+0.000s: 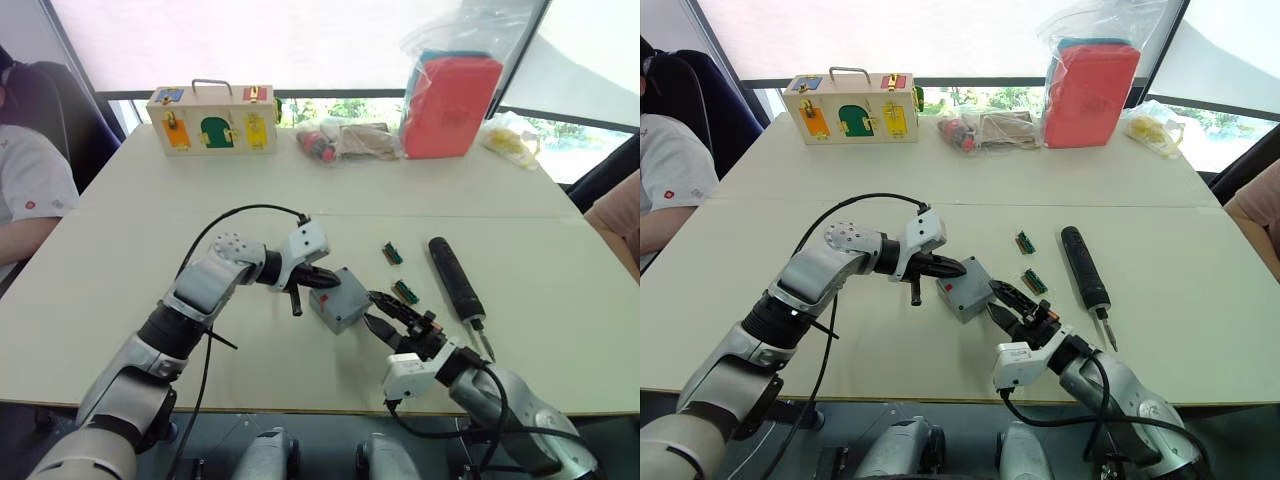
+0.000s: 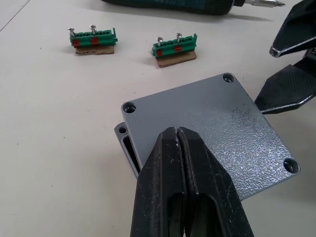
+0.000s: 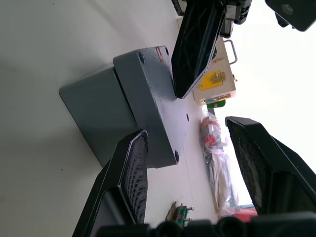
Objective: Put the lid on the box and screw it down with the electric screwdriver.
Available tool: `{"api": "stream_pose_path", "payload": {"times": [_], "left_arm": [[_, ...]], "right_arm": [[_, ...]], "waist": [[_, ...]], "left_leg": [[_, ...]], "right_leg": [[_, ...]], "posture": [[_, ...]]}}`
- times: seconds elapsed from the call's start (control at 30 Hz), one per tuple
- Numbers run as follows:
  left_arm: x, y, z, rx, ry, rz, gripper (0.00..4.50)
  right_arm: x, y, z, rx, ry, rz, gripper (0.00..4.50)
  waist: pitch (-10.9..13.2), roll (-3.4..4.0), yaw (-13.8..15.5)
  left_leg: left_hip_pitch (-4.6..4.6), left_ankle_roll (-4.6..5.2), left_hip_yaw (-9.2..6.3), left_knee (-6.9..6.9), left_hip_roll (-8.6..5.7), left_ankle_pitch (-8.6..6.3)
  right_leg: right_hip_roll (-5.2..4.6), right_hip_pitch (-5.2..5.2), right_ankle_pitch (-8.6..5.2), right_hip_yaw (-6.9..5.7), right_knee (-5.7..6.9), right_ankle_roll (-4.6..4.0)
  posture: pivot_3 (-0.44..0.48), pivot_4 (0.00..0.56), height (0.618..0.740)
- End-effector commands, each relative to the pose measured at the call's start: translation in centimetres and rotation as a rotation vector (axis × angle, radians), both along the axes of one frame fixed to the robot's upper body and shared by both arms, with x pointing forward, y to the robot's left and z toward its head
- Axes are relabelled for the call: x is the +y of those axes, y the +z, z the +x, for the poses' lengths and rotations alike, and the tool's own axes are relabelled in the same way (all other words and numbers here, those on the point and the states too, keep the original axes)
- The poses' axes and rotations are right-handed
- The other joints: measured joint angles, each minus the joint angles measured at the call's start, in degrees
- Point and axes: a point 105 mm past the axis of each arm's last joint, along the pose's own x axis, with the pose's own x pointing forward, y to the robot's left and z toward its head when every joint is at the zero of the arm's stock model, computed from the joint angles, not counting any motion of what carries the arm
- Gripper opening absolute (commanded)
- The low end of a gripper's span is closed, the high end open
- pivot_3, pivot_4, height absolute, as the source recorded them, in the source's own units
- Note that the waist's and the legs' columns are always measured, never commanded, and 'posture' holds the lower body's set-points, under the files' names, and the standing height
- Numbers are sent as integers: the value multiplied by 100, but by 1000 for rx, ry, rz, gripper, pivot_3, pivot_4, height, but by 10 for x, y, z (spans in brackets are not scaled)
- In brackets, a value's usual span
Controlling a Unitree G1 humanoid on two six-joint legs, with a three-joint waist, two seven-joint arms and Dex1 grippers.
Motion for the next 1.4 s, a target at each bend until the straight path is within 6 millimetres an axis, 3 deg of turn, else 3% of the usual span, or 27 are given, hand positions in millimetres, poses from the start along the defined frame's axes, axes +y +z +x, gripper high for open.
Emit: {"api": "stream_pose_path", "payload": {"times": [0.03,0.57,0.7,0.8,0.83,1.4], "left_arm": [[19,-32,2,82,83,108,0],[17,-28,3,73,80,98,0],[16,-24,4,64,83,79,0],[15,-19,5,58,87,60,0],[15,-18,5,56,88,55,0],[15,9,7,8,73,-47,0]], "right_arm": [[0,14,-3,-46,18,26,2677],[-7,16,-10,-34,26,28,2677],[-9,16,-10,-30,31,29,1617],[-9,18,-10,-30,36,42,313],[-9,18,-10,-29,35,47,61],[-9,46,-4,82,69,283,61]], "waist": [[0,0,0],[0,0,2],[1,0,1],[2,0,1],[2,0,2],[19,1,-4]], "left_leg": [[0,0,0,0,0,0],[0,1,-1,-3,1,-1],[-1,1,-1,-3,1,-1],[-3,1,-1,-4,2,-1],[-4,1,-1,-4,2,-1],[-9,1,-1,-9,3,-2]], "right_leg": [[0,0,0,0,0,0],[-5,0,-2,0,-4,-4],[-6,0,-3,0,-5,-6],[-6,-3,-3,0,-5,-6],[-6,-4,-3,0,-5,-6],[-15,-12,-4,-1,-7,-7]], "posture": [[0,150,740],[0,150,740],[0,150,740],[0,150,740],[0,150,740],[0,150,740]]}}
